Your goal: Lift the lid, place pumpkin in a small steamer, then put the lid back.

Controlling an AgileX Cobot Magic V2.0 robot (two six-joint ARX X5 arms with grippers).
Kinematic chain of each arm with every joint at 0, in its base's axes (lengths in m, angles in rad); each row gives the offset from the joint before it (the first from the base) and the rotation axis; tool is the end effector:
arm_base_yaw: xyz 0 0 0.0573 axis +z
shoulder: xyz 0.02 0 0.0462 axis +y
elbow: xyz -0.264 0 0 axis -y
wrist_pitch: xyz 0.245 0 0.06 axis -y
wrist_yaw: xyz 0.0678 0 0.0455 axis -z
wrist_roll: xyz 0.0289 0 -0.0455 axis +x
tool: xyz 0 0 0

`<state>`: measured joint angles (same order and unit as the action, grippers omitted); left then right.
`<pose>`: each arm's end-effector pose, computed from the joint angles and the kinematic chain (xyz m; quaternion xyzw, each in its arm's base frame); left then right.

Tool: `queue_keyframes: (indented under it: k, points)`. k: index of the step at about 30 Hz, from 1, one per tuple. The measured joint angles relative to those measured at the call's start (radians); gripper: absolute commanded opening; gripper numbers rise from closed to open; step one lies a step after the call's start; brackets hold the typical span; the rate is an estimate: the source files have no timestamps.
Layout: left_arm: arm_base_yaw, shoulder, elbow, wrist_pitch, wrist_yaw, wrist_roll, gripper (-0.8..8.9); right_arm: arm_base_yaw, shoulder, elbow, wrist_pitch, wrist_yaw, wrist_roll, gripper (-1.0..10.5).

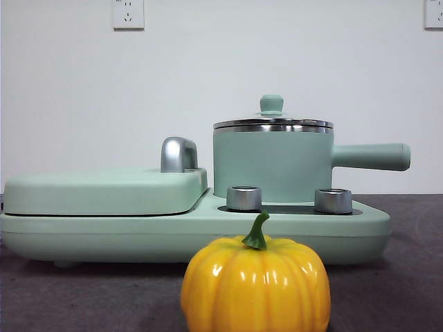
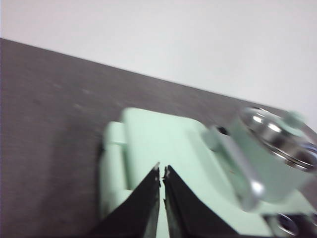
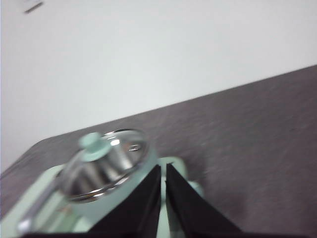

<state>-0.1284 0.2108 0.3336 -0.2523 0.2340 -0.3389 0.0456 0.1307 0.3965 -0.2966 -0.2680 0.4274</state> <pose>0.0911 -0.0185 0.2359 -0.1689 0.0940 -0.1664 0.9669 0.0741 0.0110 0.2572 0.2111 0.0481 0.1493 0.9648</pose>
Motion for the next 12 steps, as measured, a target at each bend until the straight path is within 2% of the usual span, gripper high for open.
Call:
queue_keyframes:
  k: [7,12]
  points:
    - [-0.048,0.214,0.212,-0.096,0.190,-0.005,0.17,0.000,0.172,0.276,-0.219,-0.232,0.002,0.1]
    - [-0.077,0.332,0.301,-0.100,0.315,-0.002,0.18,0.000,0.266,0.415,-0.333,-0.399,-0.066,0.2]
